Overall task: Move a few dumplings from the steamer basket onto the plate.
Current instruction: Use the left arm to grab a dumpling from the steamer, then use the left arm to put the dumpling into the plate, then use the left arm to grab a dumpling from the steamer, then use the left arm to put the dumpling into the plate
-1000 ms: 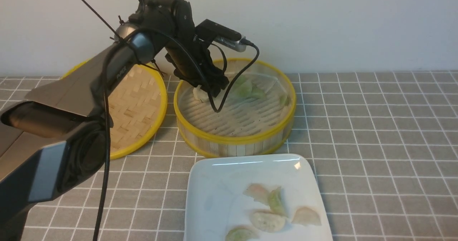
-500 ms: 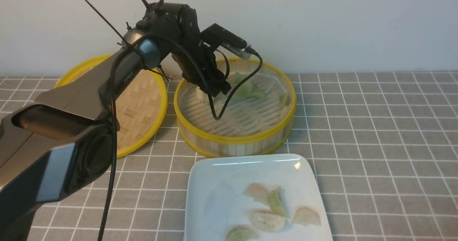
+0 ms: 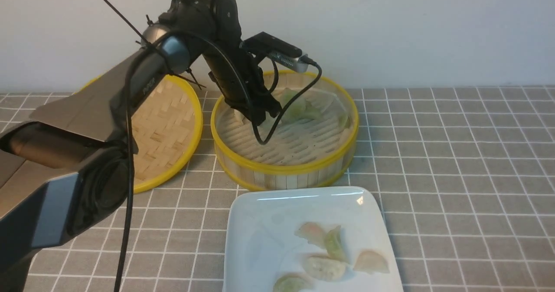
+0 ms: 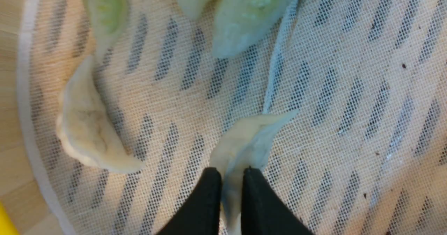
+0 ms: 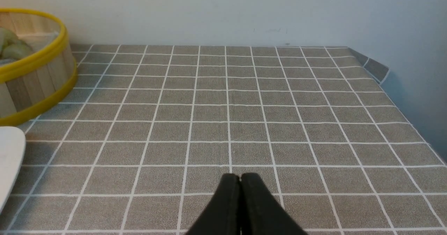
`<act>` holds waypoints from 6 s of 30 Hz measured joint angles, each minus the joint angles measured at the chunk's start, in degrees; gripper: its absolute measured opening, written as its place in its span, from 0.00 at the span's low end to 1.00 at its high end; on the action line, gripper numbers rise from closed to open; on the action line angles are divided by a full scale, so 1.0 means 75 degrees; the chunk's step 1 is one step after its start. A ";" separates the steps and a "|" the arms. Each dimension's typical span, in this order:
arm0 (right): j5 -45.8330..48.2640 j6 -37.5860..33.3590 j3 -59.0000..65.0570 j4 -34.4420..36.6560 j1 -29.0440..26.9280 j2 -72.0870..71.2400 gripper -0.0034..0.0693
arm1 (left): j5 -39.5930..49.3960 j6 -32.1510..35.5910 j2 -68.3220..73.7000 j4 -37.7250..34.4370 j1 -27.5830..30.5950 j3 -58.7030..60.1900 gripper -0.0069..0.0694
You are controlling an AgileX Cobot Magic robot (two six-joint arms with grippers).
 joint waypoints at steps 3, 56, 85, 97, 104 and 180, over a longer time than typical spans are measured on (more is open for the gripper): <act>0.0000 0.0000 0.0000 0.0000 0.0000 0.0000 0.03 | -0.0025 0.0000 0.0024 -0.0029 0.0000 0.0000 0.16; 0.0000 0.0000 0.0000 0.0007 0.0000 0.0000 0.03 | 0.0034 -0.0824 -0.0320 -0.0520 0.0000 0.0652 0.28; 0.0000 0.0000 0.0000 0.0008 0.0000 0.0000 0.03 | -0.0047 -0.1668 -0.3379 0.0119 -0.1947 0.6149 0.47; 0.0000 0.0000 0.0000 0.0008 0.0000 0.0000 0.03 | -0.1204 -0.2244 -0.3216 0.0762 -0.1025 0.4070 0.14; 0.0000 0.0000 0.0000 0.0008 0.0000 0.0000 0.03 | -0.2209 -0.2305 -0.2412 0.0562 -0.0123 0.2795 0.09; -0.0004 -0.0122 0.0000 0.0007 0.0000 0.0000 0.03 | -0.0042 -0.1875 -0.2637 0.0337 -0.2213 0.5377 0.32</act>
